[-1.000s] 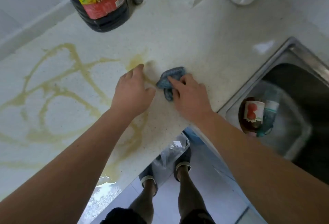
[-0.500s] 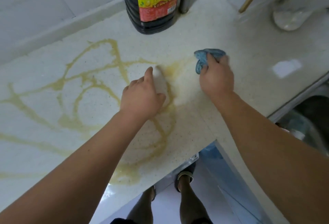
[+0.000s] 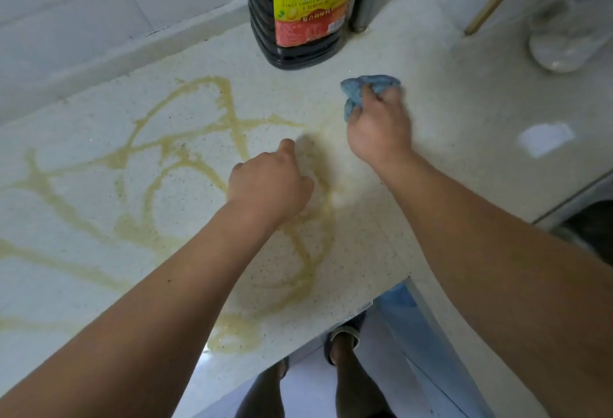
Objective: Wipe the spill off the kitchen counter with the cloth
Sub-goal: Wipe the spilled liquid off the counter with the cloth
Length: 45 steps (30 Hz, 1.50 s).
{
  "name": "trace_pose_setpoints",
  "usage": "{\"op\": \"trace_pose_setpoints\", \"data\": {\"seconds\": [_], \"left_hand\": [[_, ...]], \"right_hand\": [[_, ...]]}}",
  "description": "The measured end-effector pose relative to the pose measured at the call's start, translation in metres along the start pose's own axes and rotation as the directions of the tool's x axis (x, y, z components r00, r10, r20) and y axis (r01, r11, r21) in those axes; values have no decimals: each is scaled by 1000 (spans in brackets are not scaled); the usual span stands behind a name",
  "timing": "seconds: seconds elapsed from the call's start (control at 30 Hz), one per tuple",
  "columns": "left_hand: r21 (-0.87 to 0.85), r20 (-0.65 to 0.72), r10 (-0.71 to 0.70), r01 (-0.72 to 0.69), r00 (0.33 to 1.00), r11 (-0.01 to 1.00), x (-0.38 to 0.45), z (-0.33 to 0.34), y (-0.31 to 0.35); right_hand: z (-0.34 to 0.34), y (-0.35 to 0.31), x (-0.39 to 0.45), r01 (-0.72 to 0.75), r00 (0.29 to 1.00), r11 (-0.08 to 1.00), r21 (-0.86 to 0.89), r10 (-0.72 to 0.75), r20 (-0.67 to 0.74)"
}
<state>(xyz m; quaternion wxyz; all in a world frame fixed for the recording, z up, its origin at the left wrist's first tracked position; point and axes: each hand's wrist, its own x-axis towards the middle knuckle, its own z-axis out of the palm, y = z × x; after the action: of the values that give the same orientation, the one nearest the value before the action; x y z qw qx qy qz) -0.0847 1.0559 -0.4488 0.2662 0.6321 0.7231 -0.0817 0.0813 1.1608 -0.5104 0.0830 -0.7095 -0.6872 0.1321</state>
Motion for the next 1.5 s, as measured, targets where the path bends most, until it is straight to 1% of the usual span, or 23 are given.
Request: {"op": "trace_pose_setpoints", "data": {"seconds": [0.1, 0.17, 0.23, 0.33, 0.37, 0.4, 0.5, 0.57, 0.63, 0.7, 0.73, 0.77, 0.83, 0.9, 0.97, 1.0, 1.07, 1.13, 1.2, 1.3, 1.37, 1.43, 1.5], "left_hand": [[2, 26, 9, -9, 1000, 1000, -2, 1, 5], [-32, 29, -5, 6, 1000, 999, -2, -1, 3], [-62, 26, -14, 16, 1000, 998, -1, -3, -4], [-85, 8, 1, 0, 1000, 996, -2, -1, -9], [-89, 8, 8, -7, 1000, 996, -3, 1, -8], [-88, 13, 14, -13, 1000, 996, -3, 4, -7], [-74, 6, 22, -22, 1000, 997, -4, 11, -6], [-82, 0, 23, -23, 1000, 996, -4, 9, -8], [-87, -3, 26, -26, 1000, 996, -2, 6, -10], [-75, -6, 34, -34, 999, 997, -1, 7, -10], [-68, -8, 35, -35, 999, 997, 0, 8, -11], [-60, -8, 34, -34, 999, 998, 0, 10, -10], [-40, -9, 35, -35, 999, 999, 1, 15, -10], [-26, -24, 46, -46, 999, 999, 1, 15, -9], [-30, -25, 42, -42, 999, 999, 0, 13, -10], [-38, -16, 42, -43, 999, 998, 0, 12, -10], [-59, -1, 38, -38, 999, 998, 0, 8, -11], [-72, -4, 43, -44, 999, 996, 0, 6, -9], [-59, -14, 37, -38, 999, 998, -1, 6, -5], [-78, -2, 12, -12, 1000, 997, 2, 8, 3], [-101, 14, 6, -5, 1000, 995, 3, 7, 5], [-75, 44, 11, -8, 999, 997, 2, 8, 3], [-45, 36, 12, -10, 999, 999, 0, 10, 2]], "right_hand": [[9, -28, -48, 369, 923, 929, 38, -371, 102], [9, -20, -43, 488, 865, 872, 41, -489, 109], [2, -7, -10, 458, 885, 889, 7, -457, 85], [-8, 9, 41, 69, 998, 997, -41, -69, -13], [-8, 5, 45, -19, 1000, 1000, -23, 19, -16], [-9, -6, 37, 12, 1000, 1000, -26, -11, 29], [3, -34, -4, 379, 891, 904, 195, -414, 187], [2, -32, -13, 583, 778, 804, 118, -594, 205], [-8, -19, 10, 491, 853, 860, 140, -507, 121], [-11, -7, 36, 195, 981, 974, 110, -196, -2], [-12, -3, 40, 77, 995, 995, 60, -73, -71], [-9, -6, 37, 74, 993, 992, 99, -64, -98], [-2, -24, 7, 268, 962, 941, 206, -274, -1], [4, -32, -26, 532, 826, 837, 125, -546, 137], [3, -23, -26, 611, 772, 785, 105, -620, 141], [-1, -14, -14, 563, 813, 823, 74, -568, 131], [-10, 2, 13, 295, 955, 955, 37, -296, 29], [-15, 15, 27, 50, 997, 997, 60, -47, -54], [-13, 6, 9, 105, 994, 973, 207, -100, -31], [-2, -6, -55, 360, 910, 913, 191, -389, 144], [0, 2, -80, 452, 862, 875, 171, -478, 166], [-4, 18, -67, 318, 942, 939, 131, -328, 69], [-11, 44, -44, 43, 999, 994, 102, -40, -35]]}}
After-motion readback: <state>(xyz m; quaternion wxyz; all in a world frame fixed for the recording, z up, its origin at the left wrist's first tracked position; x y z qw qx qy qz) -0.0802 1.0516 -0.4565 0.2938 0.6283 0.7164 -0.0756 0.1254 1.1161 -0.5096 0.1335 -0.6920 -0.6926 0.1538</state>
